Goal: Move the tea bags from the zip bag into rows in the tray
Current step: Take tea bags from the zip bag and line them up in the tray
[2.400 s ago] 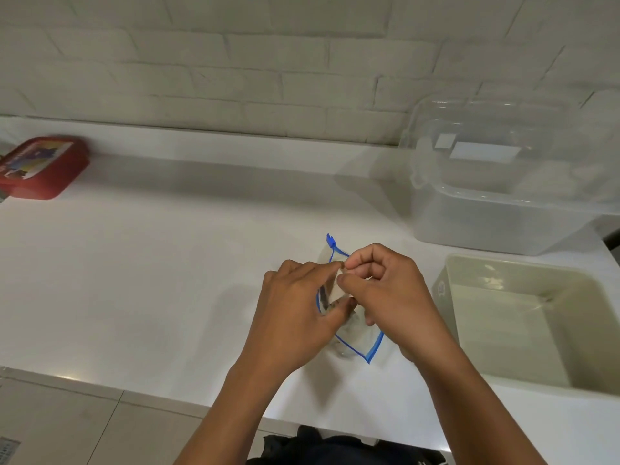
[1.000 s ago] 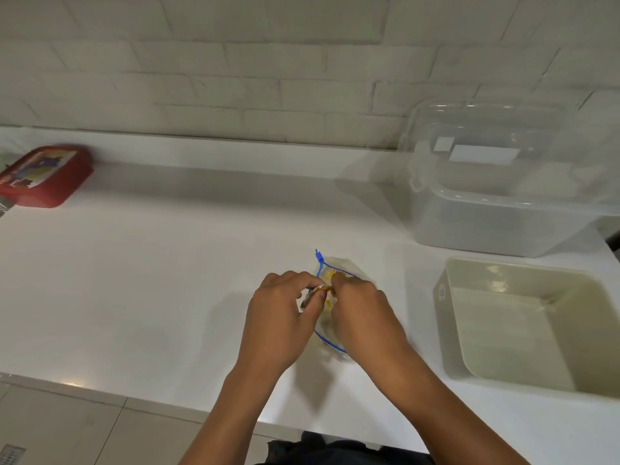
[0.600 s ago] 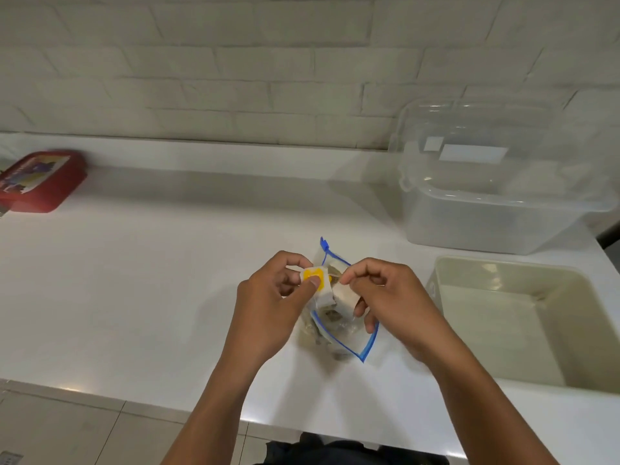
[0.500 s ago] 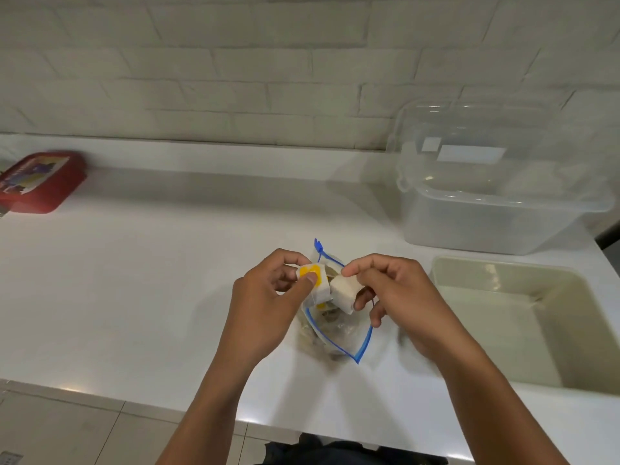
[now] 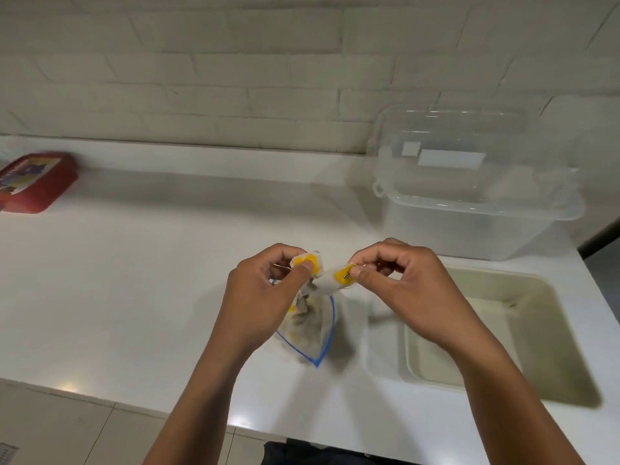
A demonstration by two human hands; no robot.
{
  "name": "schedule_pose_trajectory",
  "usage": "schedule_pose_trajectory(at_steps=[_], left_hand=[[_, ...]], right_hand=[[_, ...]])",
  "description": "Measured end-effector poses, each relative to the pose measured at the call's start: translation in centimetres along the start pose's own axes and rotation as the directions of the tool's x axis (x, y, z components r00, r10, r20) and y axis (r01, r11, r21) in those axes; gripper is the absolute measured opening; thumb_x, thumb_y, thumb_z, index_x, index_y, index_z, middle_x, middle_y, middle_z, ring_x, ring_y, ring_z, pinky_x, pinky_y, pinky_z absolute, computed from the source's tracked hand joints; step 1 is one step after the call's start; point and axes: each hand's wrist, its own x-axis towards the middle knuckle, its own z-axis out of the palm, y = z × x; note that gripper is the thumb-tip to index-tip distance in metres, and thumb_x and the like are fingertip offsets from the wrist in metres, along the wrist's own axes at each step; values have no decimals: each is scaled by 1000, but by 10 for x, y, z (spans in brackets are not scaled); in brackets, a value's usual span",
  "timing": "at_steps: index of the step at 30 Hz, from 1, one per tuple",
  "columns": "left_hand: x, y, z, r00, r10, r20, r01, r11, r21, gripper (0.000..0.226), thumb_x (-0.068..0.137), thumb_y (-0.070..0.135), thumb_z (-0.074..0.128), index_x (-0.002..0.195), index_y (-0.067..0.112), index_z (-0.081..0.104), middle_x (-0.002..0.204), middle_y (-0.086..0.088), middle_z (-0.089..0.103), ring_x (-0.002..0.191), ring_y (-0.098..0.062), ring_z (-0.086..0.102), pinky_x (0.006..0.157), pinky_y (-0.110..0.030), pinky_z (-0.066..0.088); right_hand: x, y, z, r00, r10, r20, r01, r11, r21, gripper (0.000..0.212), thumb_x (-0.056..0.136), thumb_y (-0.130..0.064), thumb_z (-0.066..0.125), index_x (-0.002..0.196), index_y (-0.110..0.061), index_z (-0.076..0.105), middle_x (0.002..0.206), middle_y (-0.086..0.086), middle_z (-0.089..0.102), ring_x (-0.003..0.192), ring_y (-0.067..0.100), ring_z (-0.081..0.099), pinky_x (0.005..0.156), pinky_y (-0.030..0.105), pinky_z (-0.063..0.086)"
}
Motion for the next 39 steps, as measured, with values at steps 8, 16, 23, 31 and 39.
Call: schedule_pose_trajectory(at_steps=[8,16,23,31,39], left_hand=[[0,10,57,999,33,5,-33,990,140,4,92,34,70,89,34,73,79,19,70,72,-1,63,66,-15,48],[-14,-1,105,999,30,-13,-27,985,168,13,85,27,79,87,33,68,78,16,69,64,-14,59,62,-22,49],[-29,-12,120,998,54,-41,-40,958,284,15,84,26,79,81,32,65,77,22,67,73,-1,63,63,-10,46],[-39,-18,119,996,83,-33,-70,953,296,9,85,31,77,84,30,68,79,18,69,80,-7,65,67,-12,49],[-45,-23,126,997,77,-2,-74,957,280,10,86,32,77,85,33,67,80,18,69,81,-9,66,69,-24,54]], right_hand=[[-5,36,-74,996,85,42,-81,994,-79,10,93,-24,67,83,-27,69,77,7,67,62,32,57,61,28,46],[2,110,-116,985,174,-10,-164,908,-384,11,89,-21,71,83,-31,68,73,-17,67,67,1,61,67,23,49],[13,160,-84,952,256,165,-135,840,-525,8,88,-21,65,87,-29,68,86,-12,68,80,7,62,72,25,50],[33,183,-55,977,153,147,7,669,-743,22,88,-12,49,97,-23,66,87,4,70,79,29,64,67,36,54],[31,185,-53,991,77,106,36,616,-787,22,93,-15,49,105,-22,67,93,6,70,79,29,63,61,30,40]])
